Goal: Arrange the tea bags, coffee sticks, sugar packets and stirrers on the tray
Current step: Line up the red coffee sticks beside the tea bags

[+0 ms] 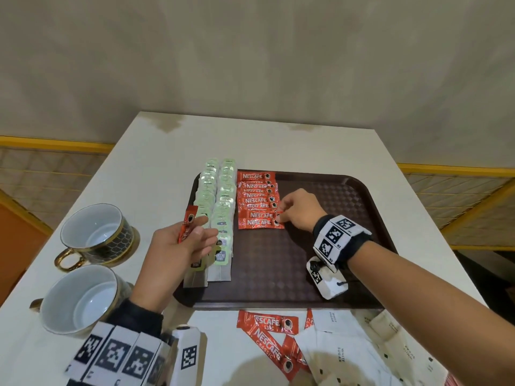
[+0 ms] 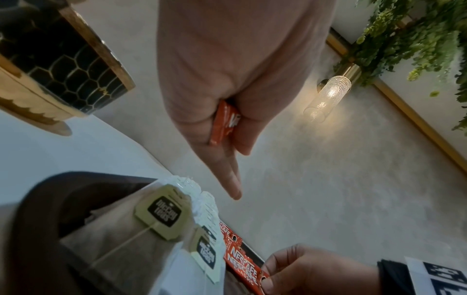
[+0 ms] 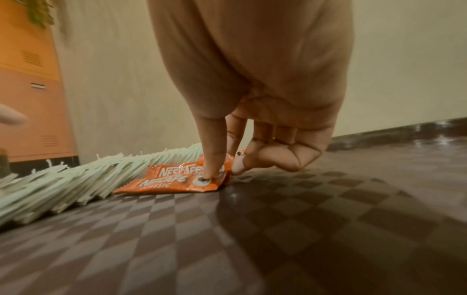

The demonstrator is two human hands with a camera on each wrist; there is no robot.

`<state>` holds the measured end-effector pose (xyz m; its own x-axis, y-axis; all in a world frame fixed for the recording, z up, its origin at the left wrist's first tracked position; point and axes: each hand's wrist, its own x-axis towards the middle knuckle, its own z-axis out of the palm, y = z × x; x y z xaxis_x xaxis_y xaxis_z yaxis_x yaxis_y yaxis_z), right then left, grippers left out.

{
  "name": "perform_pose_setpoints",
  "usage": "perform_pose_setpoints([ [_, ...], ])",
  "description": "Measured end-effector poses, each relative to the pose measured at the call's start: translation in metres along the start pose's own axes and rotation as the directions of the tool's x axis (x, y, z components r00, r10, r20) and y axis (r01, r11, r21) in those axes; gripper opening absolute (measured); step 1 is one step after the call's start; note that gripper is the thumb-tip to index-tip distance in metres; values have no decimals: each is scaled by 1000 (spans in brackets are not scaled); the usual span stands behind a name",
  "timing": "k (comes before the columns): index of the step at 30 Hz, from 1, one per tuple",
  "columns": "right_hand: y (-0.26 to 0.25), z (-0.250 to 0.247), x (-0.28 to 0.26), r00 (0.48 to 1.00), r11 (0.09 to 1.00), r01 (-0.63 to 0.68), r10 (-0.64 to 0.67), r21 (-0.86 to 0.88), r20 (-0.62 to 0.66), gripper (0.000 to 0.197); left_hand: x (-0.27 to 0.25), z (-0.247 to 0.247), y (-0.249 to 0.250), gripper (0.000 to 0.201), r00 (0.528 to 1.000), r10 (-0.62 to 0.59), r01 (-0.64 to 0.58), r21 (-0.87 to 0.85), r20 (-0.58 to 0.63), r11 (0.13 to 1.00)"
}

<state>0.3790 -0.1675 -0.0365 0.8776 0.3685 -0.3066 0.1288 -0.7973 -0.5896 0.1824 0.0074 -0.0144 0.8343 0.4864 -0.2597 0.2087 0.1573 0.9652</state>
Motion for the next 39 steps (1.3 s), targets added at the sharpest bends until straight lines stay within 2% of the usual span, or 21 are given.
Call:
perform_pose_setpoints([
  [5, -5, -5, -4, 994, 979, 103, -106, -176, -7, 10, 1, 5, 0, 26, 1000, -6, 6, 18, 1, 1000],
  [8, -11, -5, -8, 974, 941, 205, -224, -269, -40, 13, 0, 9, 2, 25, 1000, -4, 4, 31, 12, 1000],
  [10, -16, -2, -9, 948, 892, 306, -317, -331, 22, 25, 0, 11, 4, 25, 1000, -2, 1, 56, 13, 998],
  [12, -19, 4, -10, 930, 848, 366, -352, -383, 107, 36, -2, 13, 4, 24, 1000, 1, -2, 65, 17, 998],
  [16, -20, 12, -9, 919, 811, 391, -365, -436, 146, 35, -6, 15, 6, 23, 1000, -1, 0, 82, 11, 997],
  [26, -23, 12, -13, 906, 802, 421, -394, -425, 153, 33, -12, 29, 18, 23, 998, -57, 52, 108, 41, 993],
  [32, -22, 15, -15, 900, 791, 433, -405, -432, 161, 34, -20, 39, 28, 23, 997, -52, 44, 127, 64, 991],
  [39, -23, 15, -16, 895, 780, 443, -409, -442, 176, 34, -25, 40, 28, 21, 995, -93, 88, 98, 42, 991],
])
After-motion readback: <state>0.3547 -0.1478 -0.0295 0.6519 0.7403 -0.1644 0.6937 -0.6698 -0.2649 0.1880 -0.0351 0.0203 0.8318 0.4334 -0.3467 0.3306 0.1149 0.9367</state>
